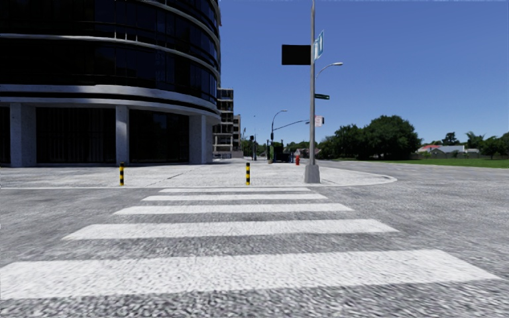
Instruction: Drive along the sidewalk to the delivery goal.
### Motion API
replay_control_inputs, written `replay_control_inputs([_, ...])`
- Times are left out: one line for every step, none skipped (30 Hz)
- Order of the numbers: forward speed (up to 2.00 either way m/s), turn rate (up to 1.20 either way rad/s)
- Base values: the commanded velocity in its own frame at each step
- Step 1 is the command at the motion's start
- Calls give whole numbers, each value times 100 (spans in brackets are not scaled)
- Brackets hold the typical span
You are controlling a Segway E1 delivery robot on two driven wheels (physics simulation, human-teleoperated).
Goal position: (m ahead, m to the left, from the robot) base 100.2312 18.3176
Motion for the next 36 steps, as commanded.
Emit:
replay_control_inputs([193, 0])
replay_control_inputs([193, 0])
replay_control_inputs([193, 0])
replay_control_inputs([193, 0])
replay_control_inputs([193, 0])
replay_control_inputs([193, 7])
replay_control_inputs([193, 12])
replay_control_inputs([193, 23])
replay_control_inputs([193, 23])
replay_control_inputs([193, 32])
replay_control_inputs([193, 35])
replay_control_inputs([193, 41])
replay_control_inputs([193, 47])
replay_control_inputs([193, 47])
replay_control_inputs([193, 50])
replay_control_inputs([193, 50])
replay_control_inputs([193, 51])
replay_control_inputs([193, 51])
replay_control_inputs([193, 51])
replay_control_inputs([193, 51])
replay_control_inputs([193, 47])
replay_control_inputs([193, 28])
replay_control_inputs([193, 9])
replay_control_inputs([193, 2])
replay_control_inputs([193, 0])
replay_control_inputs([193, 0])
replay_control_inputs([193, 0])
replay_control_inputs([193, 0])
replay_control_inputs([193, 0])
replay_control_inputs([193, 0])
replay_control_inputs([193, 0])
replay_control_inputs([193, 0])
replay_control_inputs([193, 0])
replay_control_inputs([193, 0])
replay_control_inputs([193, 0])
replay_control_inputs([193, 0])
